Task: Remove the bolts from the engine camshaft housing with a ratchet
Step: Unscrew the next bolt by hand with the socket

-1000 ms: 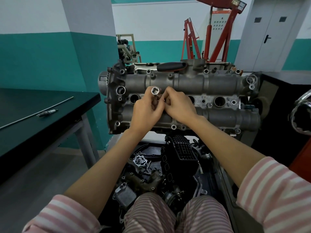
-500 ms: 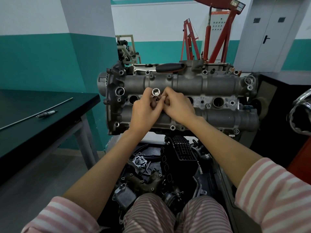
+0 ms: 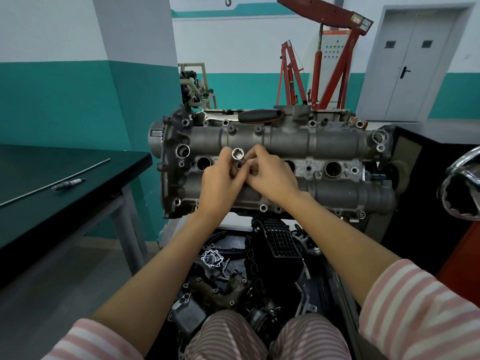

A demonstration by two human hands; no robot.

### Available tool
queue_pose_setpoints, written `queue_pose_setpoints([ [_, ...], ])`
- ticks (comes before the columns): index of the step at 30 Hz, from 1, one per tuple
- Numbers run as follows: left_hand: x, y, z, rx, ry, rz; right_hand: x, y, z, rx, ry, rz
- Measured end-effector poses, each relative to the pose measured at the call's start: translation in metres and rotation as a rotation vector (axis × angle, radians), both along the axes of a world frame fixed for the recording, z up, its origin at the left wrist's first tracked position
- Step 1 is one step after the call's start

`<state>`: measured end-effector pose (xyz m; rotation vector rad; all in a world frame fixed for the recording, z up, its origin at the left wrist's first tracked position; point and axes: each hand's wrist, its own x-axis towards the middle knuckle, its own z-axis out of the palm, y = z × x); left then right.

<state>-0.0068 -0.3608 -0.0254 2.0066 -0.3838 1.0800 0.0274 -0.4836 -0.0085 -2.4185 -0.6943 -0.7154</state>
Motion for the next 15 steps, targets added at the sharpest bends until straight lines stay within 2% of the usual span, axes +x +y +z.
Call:
queue_pose_setpoints([
  [4, -0.0036, -0.0002, 0.001, 0.052, -0.023, -0.015, 0.002, -0.0016, 0.0005, 0.036, 0.038, -0.003],
  [8, -0.0043, 0.0012, 0.0009, 0.101, -0.035, -0.017, -0.0009, -0.0012, -0.0017, -0.031, -0.016, 0.015],
  [15, 0.0022, -0.001, -0.0015, -0.052, -0.002, 0.017, 0.0011, 0.0, 0.0007, 0.013, 0.017, 0.028],
])
